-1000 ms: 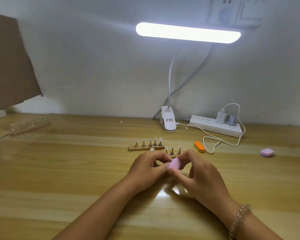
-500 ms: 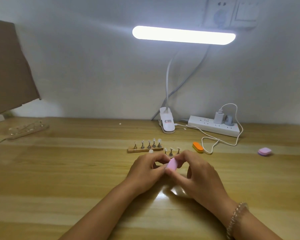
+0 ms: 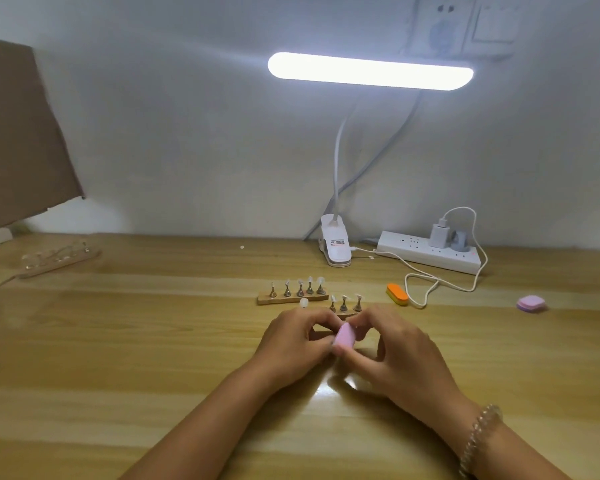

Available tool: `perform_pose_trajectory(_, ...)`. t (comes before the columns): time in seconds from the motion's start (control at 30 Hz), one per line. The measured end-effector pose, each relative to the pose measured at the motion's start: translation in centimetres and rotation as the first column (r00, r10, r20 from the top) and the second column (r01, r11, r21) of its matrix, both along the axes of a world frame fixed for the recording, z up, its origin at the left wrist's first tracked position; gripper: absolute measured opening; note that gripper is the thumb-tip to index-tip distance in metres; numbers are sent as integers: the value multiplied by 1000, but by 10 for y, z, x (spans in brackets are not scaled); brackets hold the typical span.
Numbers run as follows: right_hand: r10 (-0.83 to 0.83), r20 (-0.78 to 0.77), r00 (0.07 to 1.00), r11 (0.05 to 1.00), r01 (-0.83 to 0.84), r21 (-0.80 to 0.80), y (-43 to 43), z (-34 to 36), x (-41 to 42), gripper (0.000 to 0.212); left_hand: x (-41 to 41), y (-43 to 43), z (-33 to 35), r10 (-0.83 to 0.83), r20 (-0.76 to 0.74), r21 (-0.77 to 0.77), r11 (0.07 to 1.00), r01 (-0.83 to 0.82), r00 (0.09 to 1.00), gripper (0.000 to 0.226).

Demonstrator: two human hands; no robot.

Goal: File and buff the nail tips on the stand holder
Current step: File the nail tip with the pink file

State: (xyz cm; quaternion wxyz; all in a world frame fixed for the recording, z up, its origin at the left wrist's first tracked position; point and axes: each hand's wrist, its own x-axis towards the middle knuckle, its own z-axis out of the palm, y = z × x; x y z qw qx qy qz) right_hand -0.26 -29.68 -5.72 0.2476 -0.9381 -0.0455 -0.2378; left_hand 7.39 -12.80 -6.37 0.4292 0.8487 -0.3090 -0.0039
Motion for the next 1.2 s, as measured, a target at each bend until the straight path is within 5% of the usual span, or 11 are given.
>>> perform_pose_trajectory(0.37, -120, -16, 993, 993, 120, 10, -3, 0, 0, 33, -1, 0, -1, 29, 111, -4, 1000, -29, 993, 11)
perform_pose_trajectory(0.5, -6, 3, 1000, 1000, 6, -27, 4, 0, -4, 34, -1, 0, -1, 25, 121, 3, 1000, -25, 992, 13)
perform_pose_trajectory(0.63, -107, -13, 994, 994, 108, 34, -4, -1, 0, 37, -2, 0, -2, 34, 162, 28, 999, -39, 986, 10)
perform_pose_trajectory(1.2, 17, 13, 1000, 998, -16, -53, 4, -1, -1, 30, -1, -1, -2, 7, 238, 73, 997, -25, 971, 3)
